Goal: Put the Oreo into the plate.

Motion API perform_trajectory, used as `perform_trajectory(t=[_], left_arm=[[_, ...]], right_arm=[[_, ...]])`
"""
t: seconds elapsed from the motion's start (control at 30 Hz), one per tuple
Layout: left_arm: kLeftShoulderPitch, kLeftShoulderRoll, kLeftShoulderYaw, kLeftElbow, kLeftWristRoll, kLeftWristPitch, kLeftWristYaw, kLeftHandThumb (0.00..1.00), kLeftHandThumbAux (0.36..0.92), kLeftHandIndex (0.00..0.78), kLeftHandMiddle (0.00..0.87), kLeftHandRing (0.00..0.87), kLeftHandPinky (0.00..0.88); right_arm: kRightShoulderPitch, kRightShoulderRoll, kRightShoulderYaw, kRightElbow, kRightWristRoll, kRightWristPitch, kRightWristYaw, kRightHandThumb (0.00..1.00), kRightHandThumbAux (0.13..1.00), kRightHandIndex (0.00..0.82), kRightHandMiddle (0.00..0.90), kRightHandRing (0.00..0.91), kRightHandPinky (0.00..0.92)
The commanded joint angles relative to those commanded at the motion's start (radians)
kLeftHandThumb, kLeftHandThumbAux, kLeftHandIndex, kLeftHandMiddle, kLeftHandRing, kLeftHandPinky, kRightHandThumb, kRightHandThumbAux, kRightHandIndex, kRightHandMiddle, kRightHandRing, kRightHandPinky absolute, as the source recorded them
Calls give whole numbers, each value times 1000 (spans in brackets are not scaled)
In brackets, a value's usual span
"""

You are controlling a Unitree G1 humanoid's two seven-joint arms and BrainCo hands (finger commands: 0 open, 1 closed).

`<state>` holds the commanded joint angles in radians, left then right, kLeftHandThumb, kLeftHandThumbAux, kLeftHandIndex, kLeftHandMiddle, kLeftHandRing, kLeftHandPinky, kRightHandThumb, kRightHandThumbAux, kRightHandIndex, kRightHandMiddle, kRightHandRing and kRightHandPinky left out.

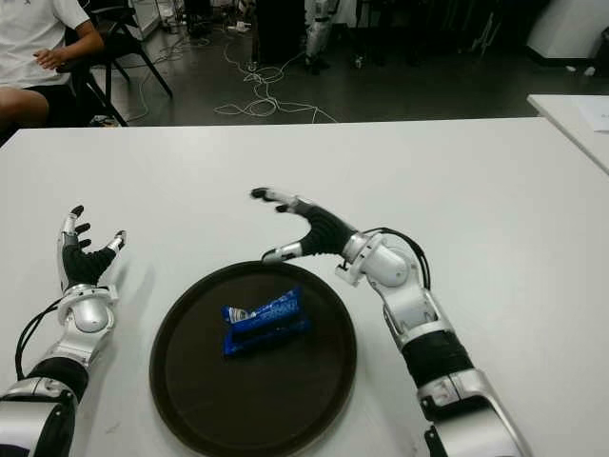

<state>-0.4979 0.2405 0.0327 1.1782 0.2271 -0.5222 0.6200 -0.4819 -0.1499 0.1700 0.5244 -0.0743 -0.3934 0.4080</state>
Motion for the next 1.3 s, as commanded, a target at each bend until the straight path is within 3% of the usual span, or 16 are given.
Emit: perform_trajectory(t=[0.3, 0.43, 0.6, 0.87, 1.3], left_arm=[[1, -2, 2, -2, -3, -6, -4, 297, 779, 116, 107, 127, 183], [3, -1, 1, -4, -3, -8, -5, 300, 779, 115, 108, 131, 198], [4, 0, -1, -4, 1, -12, 0, 276, 779, 111, 115, 138, 203], [4, 2, 0, -1, 2, -13, 3, 293, 776, 115, 114, 137, 204], [3, 4, -1, -3, -2, -5, -13, 251, 770, 106, 110, 130, 179]], right_arm=[[-61, -3, -62, 180, -9, -96, -121, 0, 714, 59, 67, 30, 0], [-163, -29, -107, 405, -25, -125, -224, 0, 752, 46, 58, 21, 0], [-227, -45, -123, 566, -65, -134, -380, 0, 732, 35, 25, 3, 0], [-233, -44, -134, 637, -83, -192, -485, 0, 665, 58, 38, 0, 0], [-238, -60, -139, 704, -113, -206, -618, 0, 626, 51, 44, 6, 0]])
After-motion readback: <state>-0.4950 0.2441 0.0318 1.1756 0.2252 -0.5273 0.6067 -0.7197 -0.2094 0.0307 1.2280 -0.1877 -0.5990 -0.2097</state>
